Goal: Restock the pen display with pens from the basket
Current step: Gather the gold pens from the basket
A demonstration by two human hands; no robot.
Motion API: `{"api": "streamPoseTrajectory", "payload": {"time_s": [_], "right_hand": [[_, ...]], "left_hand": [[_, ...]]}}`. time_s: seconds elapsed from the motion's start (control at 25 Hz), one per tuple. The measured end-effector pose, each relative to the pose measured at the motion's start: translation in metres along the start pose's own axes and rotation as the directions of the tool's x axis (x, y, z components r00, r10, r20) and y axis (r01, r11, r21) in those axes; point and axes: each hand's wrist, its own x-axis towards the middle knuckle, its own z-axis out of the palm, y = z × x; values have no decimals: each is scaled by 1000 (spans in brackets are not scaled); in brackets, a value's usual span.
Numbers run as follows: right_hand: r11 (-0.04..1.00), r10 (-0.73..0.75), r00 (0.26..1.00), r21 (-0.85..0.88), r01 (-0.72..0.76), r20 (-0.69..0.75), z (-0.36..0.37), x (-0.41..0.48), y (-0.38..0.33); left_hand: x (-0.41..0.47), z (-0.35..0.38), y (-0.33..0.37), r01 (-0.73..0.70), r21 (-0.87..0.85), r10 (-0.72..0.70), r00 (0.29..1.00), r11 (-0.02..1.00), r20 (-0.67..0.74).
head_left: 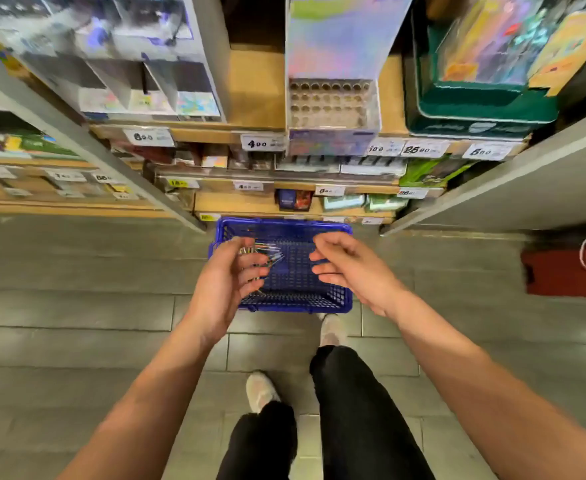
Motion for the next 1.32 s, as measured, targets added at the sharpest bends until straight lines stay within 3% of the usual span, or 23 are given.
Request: {"api": "streamPoseTrajectory", "payload": {"time_s": [0.24, 0.48, 0.56, 0.72, 0.84, 0.96, 1.12, 1.32], "right_hand": [[975, 115, 993, -190, -112, 4, 29, 130, 140], [777, 188, 975, -624, -76, 116, 17, 301, 281], [658, 203, 967, -753, -18, 155, 13, 351, 313], [271, 226, 943, -945, 181, 245, 10, 453, 368], [36, 150, 956, -967, 251, 254, 11, 508, 388], [-68, -7, 942, -940, 334, 335, 15, 542, 400], [-287, 49, 898, -855, 432, 437, 19, 548, 420], [-405, 167, 859, -761, 507, 484, -2, 545, 424]], "left_hand": [[116, -82, -96, 50, -57, -57, 992, 997, -115], [279, -137, -194, 82, -115, -102, 978, 990, -183], [318, -150, -218, 101, -95, -117, 978, 990, -170], [397, -171, -248, 86, 6, -84, 990, 996, -114], [437, -175, -241, 79, 47, -72, 989, 996, -130], [454, -180, -237, 101, 111, -88, 989, 989, -119], [450, -187, -232, 94, 120, -82, 992, 988, -95], [453, -184, -235, 58, 243, -42, 997, 968, -71]]}}
